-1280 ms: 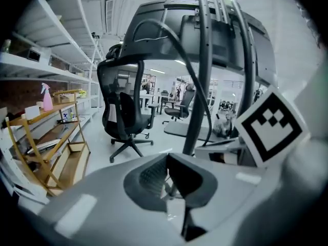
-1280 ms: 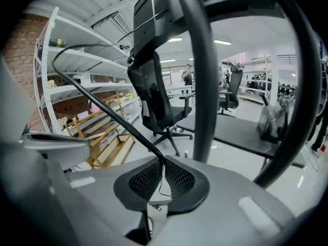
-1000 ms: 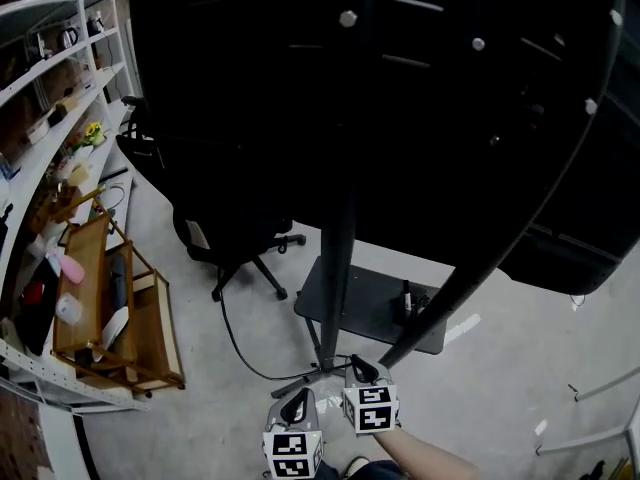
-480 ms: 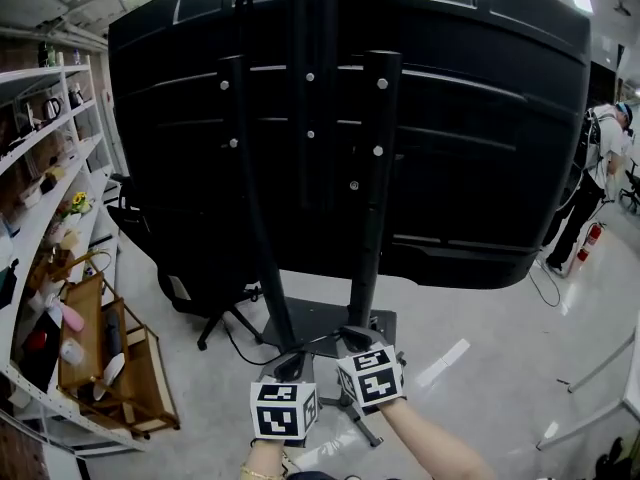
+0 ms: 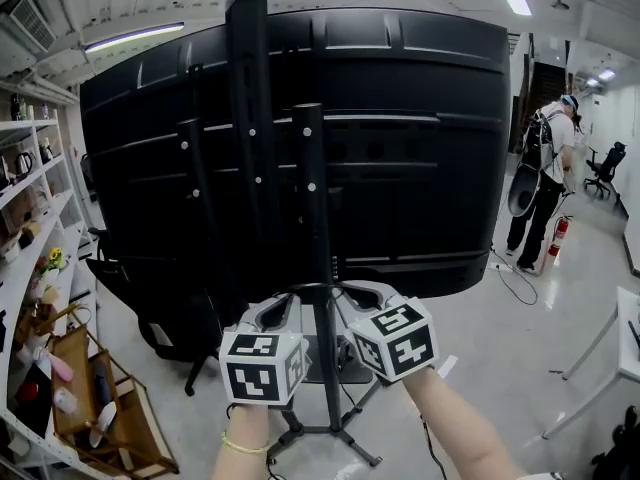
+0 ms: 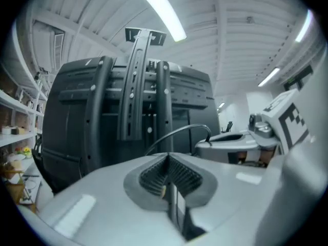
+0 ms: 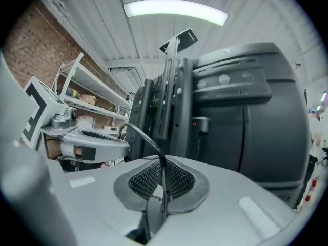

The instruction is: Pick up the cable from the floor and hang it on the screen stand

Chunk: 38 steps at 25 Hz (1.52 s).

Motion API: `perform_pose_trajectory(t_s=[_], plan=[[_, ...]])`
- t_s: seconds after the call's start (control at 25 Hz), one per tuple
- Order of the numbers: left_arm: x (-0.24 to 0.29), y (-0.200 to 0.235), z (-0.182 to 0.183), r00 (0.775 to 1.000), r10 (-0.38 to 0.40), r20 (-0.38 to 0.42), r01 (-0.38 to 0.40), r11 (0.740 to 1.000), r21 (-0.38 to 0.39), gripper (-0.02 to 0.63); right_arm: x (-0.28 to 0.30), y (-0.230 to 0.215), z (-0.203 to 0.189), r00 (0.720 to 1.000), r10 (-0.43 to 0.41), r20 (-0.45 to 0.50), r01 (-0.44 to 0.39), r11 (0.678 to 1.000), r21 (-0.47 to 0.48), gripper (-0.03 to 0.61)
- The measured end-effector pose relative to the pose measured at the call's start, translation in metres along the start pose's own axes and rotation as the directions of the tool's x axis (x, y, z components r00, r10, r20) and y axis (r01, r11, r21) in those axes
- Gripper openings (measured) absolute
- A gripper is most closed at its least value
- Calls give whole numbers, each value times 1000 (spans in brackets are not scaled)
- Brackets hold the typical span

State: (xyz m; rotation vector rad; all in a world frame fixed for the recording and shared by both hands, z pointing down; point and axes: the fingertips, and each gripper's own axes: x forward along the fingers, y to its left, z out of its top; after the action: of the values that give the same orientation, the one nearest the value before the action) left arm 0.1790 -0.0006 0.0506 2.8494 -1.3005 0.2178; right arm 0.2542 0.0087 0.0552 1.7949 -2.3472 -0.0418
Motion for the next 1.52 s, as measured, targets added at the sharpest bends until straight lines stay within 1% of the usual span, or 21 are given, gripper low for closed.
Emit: perform_pose_trajectory(t_s=[0.08,0.2,0.28,0.4,0.56,0.64,0.72,0.8,0.92,1.0,1.12,1.16,1.28,1.32,1.44,1.52], plan=[[-1,-7,43,997,-19,69,16,998,54,8,-13,-15,41,998,-29,48,31,999,-41,18],[4,-9,107,987,-43,154,23,991,135,8,-23,-39,104,992,-72,106,82,992,-97,20],[10,-2,145,979,-44,197,11,986,168,8,-22,-53,142,988,-94,124,111,985,-136,20],[18,13,199,965,-28,262,-27,979,204,8,-14,-69,195,983,-123,137,147,972,-185,21],[33,32,256,953,-7,304,-66,971,229,8,5,-90,248,978,-160,131,185,961,-207,21],[43,42,279,949,8,316,-89,966,241,8,16,-101,266,978,-174,116,195,961,-198,20],[55,49,293,950,19,312,-103,961,256,8,27,-111,280,977,-193,89,207,957,-203,20],[70,54,299,956,27,293,-110,956,273,8,39,-118,291,974,-214,81,227,946,-233,20],[86,62,300,960,49,274,-131,948,290,8,54,-120,304,973,-214,83,229,934,-273,18],[93,64,295,964,45,262,-121,952,281,8,60,-120,304,974,-214,71,225,933,-282,19],[99,63,281,969,18,248,-85,961,262,8,64,-116,297,977,-204,68,215,933,-289,25],[99,62,276,969,9,246,-74,964,256,8,63,-116,293,975,-211,72,223,931,-290,38],[95,57,259,970,-19,242,-39,972,232,8,48,-129,273,952,-286,104,304,912,-276,117],[94,54,250,971,-31,236,-23,976,218,8,41,-129,266,950,-285,125,309,915,-258,138],[86,46,216,973,-61,222,23,985,170,8,21,-118,235,952,-246,181,281,939,-199,130],[79,40,186,974,-77,214,49,990,133,8,12,-107,205,952,-235,198,270,947,-175,106]])
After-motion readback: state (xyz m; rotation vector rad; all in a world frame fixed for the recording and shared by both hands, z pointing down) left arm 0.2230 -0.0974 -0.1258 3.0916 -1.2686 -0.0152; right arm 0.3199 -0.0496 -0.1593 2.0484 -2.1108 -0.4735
